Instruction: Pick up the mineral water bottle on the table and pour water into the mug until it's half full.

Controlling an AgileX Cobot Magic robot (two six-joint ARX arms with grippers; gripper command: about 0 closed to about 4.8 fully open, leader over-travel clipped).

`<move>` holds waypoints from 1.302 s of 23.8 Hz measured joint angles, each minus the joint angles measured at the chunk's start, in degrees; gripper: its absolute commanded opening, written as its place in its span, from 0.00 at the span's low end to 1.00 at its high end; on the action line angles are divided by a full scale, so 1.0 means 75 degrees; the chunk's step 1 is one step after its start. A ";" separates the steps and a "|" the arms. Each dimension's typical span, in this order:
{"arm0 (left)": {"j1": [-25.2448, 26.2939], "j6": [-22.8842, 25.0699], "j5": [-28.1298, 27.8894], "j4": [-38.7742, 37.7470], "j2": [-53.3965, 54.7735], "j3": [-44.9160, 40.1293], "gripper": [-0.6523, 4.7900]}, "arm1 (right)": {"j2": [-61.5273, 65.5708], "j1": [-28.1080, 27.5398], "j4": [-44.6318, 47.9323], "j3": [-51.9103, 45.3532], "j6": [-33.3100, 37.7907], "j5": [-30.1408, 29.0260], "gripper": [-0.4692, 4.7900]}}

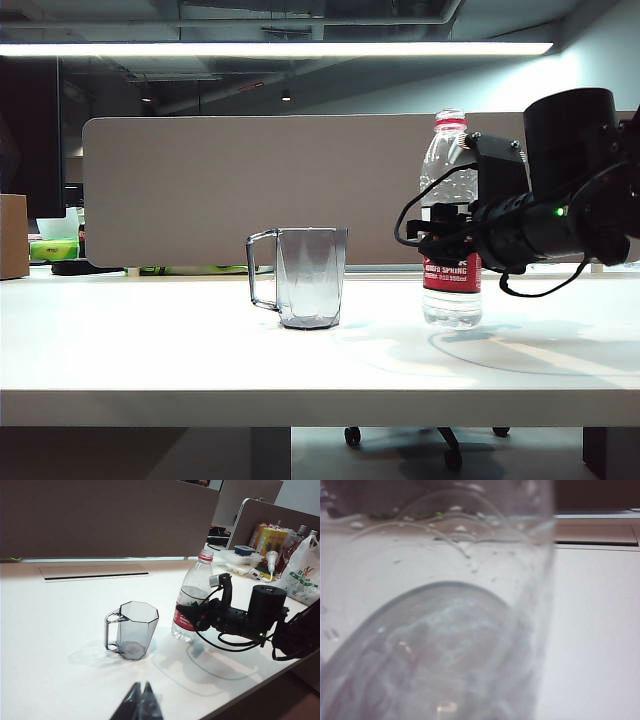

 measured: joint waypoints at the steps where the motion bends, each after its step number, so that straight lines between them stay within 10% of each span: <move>1: 0.0000 0.0000 0.0000 0.0000 -0.0003 0.0000 0.11 | -0.0239 0.0003 -0.0376 -0.0038 -0.0236 0.0003 0.46; 17: 0.0000 0.0000 0.0000 0.0003 -0.0003 0.0000 0.11 | -0.2643 0.0892 -0.6770 0.1859 -0.4488 0.1443 0.46; 31: 0.0000 0.0000 0.0000 0.0000 -0.0006 0.0000 0.11 | -0.1888 0.0886 -0.8038 0.3287 -0.7076 0.2952 0.47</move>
